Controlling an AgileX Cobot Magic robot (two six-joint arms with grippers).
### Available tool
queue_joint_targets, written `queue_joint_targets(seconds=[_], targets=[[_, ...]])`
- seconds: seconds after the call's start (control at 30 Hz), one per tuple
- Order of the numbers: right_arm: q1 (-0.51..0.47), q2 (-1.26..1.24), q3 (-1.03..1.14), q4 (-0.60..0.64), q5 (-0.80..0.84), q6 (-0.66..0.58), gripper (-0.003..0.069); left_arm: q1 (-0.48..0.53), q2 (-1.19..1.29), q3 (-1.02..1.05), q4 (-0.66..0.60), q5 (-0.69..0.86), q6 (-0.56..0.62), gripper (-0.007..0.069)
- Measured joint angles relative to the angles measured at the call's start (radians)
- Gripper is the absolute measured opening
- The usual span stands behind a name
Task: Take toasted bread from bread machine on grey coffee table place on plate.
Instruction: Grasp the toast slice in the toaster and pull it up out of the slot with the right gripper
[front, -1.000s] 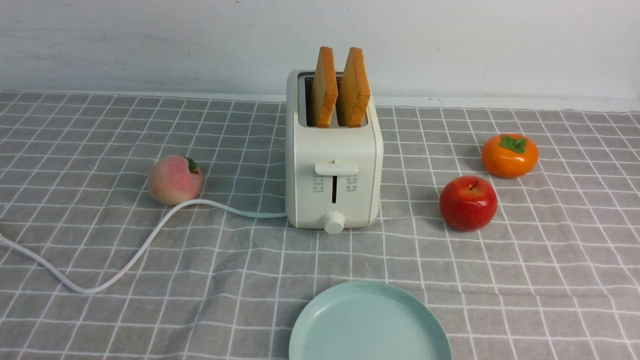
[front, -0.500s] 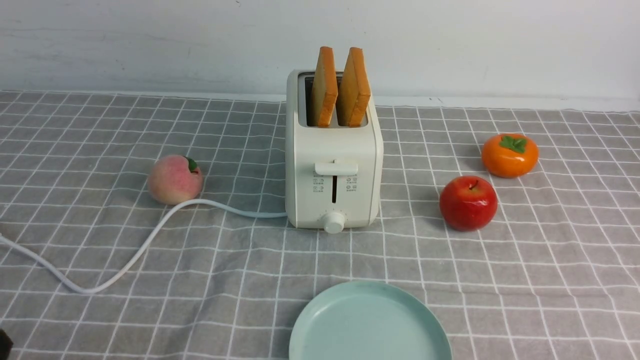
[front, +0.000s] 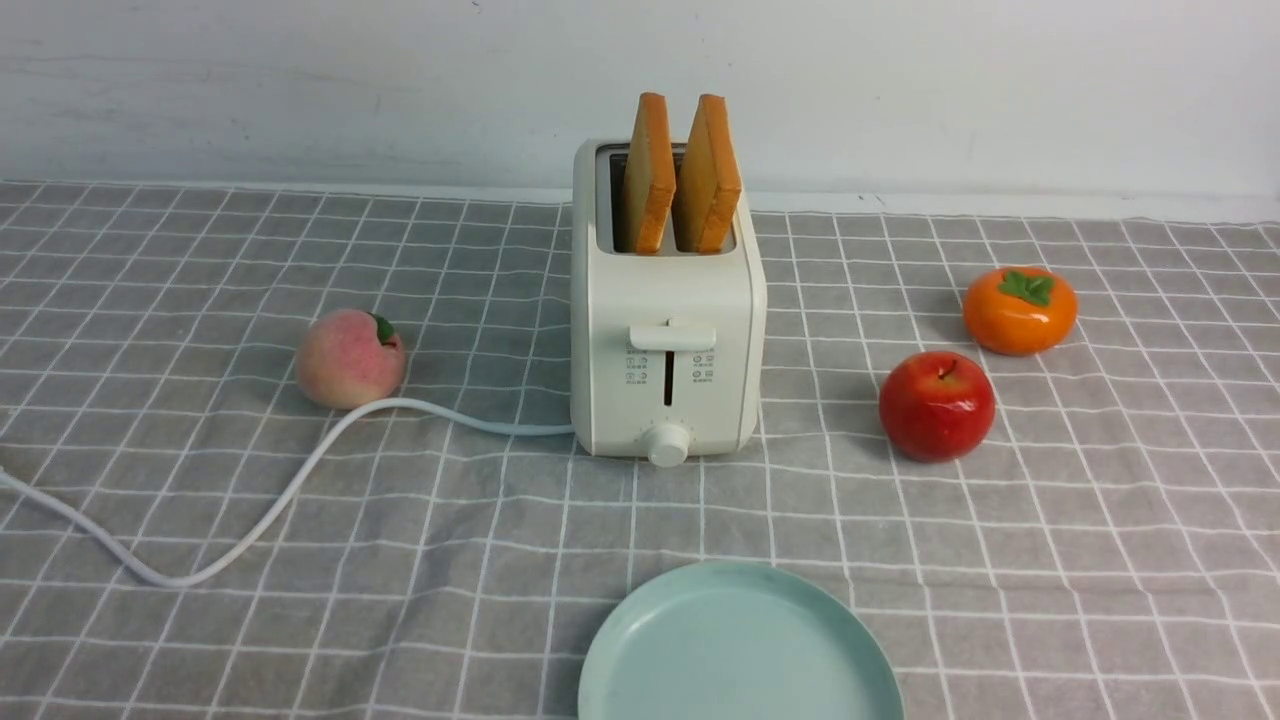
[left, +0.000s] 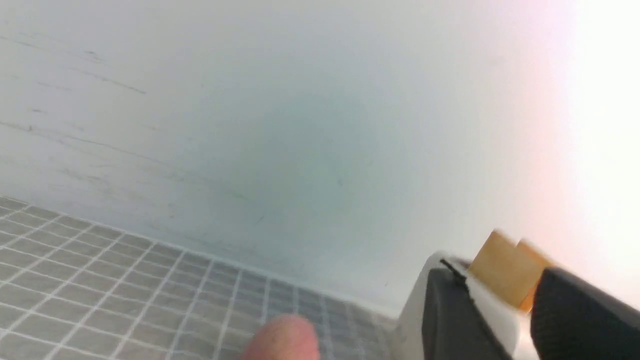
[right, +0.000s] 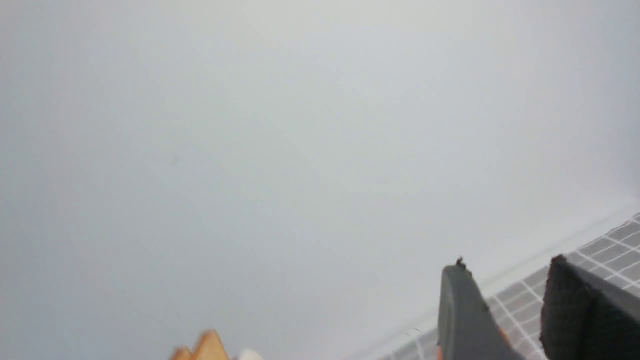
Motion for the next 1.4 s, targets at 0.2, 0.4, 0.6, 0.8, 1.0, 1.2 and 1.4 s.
queue_joint_targets(seconds=[0.2, 0.4, 0.6, 0.8, 1.0, 1.2, 1.4], targets=[[0.000, 0.013, -0.115, -0.086, 0.067, 0.081, 0.0239, 0.000, 0.000, -0.087, -0.025, -0.041, -0.116, 0.0237], [0.000, 0.250, -0.498, -0.135, 0.264, 0.151, 0.0239, 0.000, 0.192, -0.431, -0.037, 0.038, -0.257, 0.0237], [0.000, 0.559, -0.870, -0.209, 0.569, 0.089, 0.0239, 0.003, 0.495, -0.781, -0.005, 0.472, -0.317, 0.0237], [0.000, 0.832, -1.018, -0.280, 0.767, -0.038, 0.0239, 0.004, 0.720, -0.902, 0.129, 0.871, -0.195, 0.0237], [0.024, 1.010, -1.020, -0.123, 0.807, -0.066, 0.0239, 0.005, 0.824, -0.901, 0.149, 1.010, -0.139, 0.0237], [0.138, 1.235, -1.091, 0.118, 0.973, -0.417, 0.0239, -0.016, 0.869, -0.864, -0.074, 1.011, -0.055, 0.0237], [0.241, 1.518, -1.370, 0.251, 1.095, -0.693, 0.0249, -0.152, 0.891, -0.818, -0.176, 1.009, 0.104, 0.0237]])
